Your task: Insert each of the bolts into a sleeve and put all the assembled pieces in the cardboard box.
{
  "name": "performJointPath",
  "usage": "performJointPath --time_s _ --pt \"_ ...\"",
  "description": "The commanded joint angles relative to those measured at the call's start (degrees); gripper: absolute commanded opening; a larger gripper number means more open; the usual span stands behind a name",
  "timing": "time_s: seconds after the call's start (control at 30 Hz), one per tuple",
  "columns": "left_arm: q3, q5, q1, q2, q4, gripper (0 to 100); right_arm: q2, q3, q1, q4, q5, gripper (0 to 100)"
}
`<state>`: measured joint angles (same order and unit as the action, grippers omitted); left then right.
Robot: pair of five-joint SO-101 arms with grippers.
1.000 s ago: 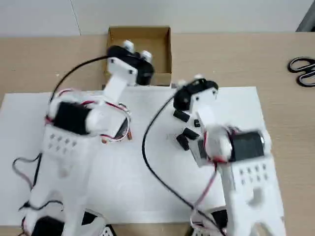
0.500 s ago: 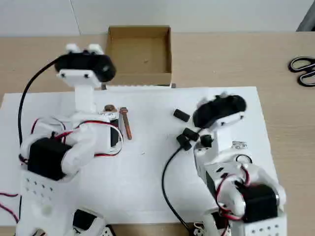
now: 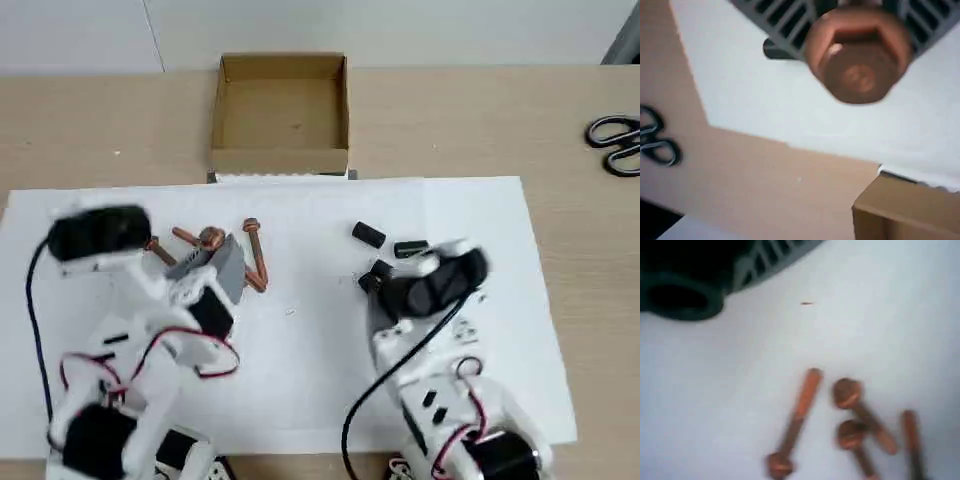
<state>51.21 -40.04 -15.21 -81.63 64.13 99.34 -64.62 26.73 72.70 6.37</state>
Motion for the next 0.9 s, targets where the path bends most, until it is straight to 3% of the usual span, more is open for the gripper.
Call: performJointPath --time_s 0.0,0.3,0.43,0.6,0.87 --pt "4.62 -1.05 -0.09 -8.44 -4.75 0 5.23 -3.96 5.67 -2.51 0.62 0.3" --pt "11.82 -1.05 -0.7 -19.96 -8.88 0 3.65 -5.19 16.48 -10.33 0.18 0.3" --pt "12.35 -1.05 -6.51 -22.42 -8.53 0 3.65 -7.12 20.88 -11.56 0.26 0.3" --pt "12.7 -1.05 -11.87 -22.51 -8.53 0 3.65 -10.29 22.29 -17.45 -0.7 0.3" --pt "14.2 -0.79 -12.48 -22.51 -8.53 0 3.74 -12.13 22.29 -19.38 -8.79 0.3"
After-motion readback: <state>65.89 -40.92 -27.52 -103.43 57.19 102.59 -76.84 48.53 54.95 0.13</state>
